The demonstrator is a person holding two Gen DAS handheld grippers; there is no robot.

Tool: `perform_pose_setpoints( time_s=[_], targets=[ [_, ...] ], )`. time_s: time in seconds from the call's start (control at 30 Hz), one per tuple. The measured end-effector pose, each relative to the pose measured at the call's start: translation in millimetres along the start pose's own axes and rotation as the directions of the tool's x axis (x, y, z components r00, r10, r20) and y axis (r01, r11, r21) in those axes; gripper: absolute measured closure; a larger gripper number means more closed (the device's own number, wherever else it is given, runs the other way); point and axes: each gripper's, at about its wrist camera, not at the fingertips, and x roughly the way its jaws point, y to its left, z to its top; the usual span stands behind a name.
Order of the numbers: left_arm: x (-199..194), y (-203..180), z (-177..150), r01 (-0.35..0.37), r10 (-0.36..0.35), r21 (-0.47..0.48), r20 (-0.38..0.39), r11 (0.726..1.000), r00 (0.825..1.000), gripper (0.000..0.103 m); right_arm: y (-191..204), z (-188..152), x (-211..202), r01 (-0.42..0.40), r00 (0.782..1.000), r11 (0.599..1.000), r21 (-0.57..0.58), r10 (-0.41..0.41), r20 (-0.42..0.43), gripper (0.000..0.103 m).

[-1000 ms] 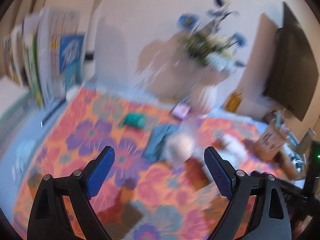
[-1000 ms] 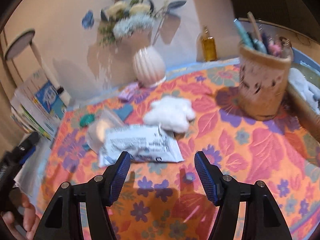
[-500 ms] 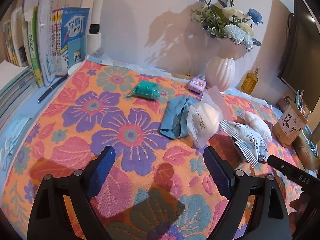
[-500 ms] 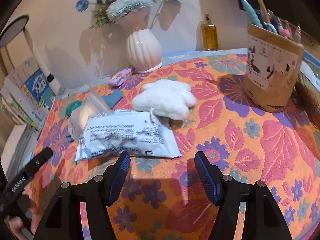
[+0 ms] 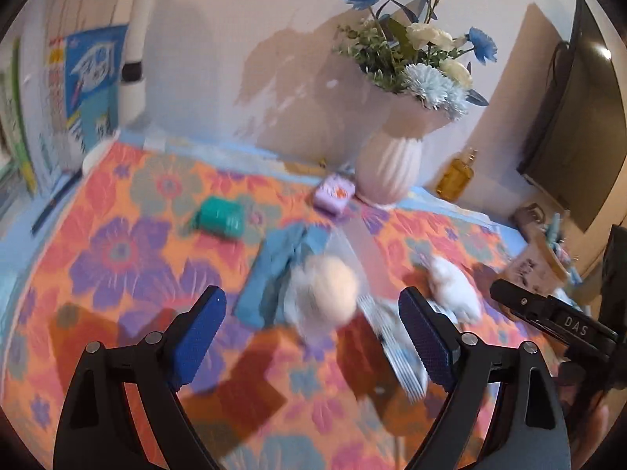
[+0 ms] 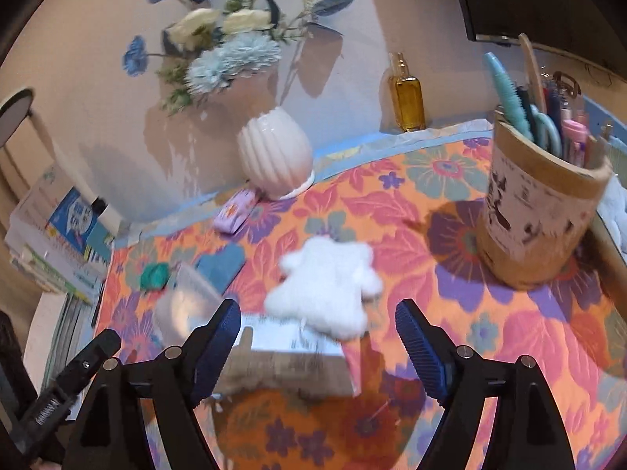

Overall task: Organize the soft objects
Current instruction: 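Move left tool to clear bag while right tool approaches white fluffy plush, then close left tool on clear bag while right tool grasps white fluffy plush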

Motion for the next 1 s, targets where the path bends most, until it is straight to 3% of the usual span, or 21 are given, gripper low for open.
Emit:
perform_pose_setpoints(
  time_s=[0.3,0.33,0.37,0.47,0.53,0.67,0.77,0.87,1.0],
  targets=[
    [61,-2,0,0.011,-0.010,0.027,-0.051,1.000,0.999,0.016,-13,9,59,0.003,0.996,0.999,0.043,0.001,-0.085,0.023],
    [66,-4,-2,0.008,-0.006,0.033,-0.064,0.999,0.998,0.018,-14,8,64,-0.008,0.995,0.999,0.043,0.012,-0.095,0.023],
    [70,-5,-4,0.009,-0.006,0.037,-0.082,0.999,0.997,0.029,-13,7,68,-0.021,0.995,0.999,0.045,0.025,-0.101,0.023],
    [71,-7,-4,0.017,-0.013,0.045,-0.083,0.999,0.996,0.032,-12,4,76,-0.031,0.995,0.999,0.044,0.035,-0.095,0.023],
    [72,-6,-4,0.034,-0.031,0.039,-0.089,0.999,0.996,0.045,-9,2,76,-0.018,0.997,1.000,0.026,0.020,-0.072,0.023],
    [70,-10,-5,0.050,-0.046,0.054,-0.081,0.997,0.996,0.063,-4,1,77,-0.020,0.998,1.000,0.000,0.020,-0.064,0.057],
    [64,-10,-5,0.023,-0.021,0.054,-0.036,0.998,0.999,0.065,2,-1,76,-0.008,0.999,0.999,-0.031,0.007,-0.050,0.062],
    [55,-2,-3,0.043,-0.043,0.016,0.011,0.999,0.999,0.066,1,0,68,-0.024,1.000,0.999,-0.033,0.023,-0.016,0.064],
    [45,-3,2,0.043,-0.043,0.008,0.046,0.999,0.998,0.067,-9,5,41,-0.057,0.996,0.998,0.002,0.057,0.071,0.064]
  ],
)
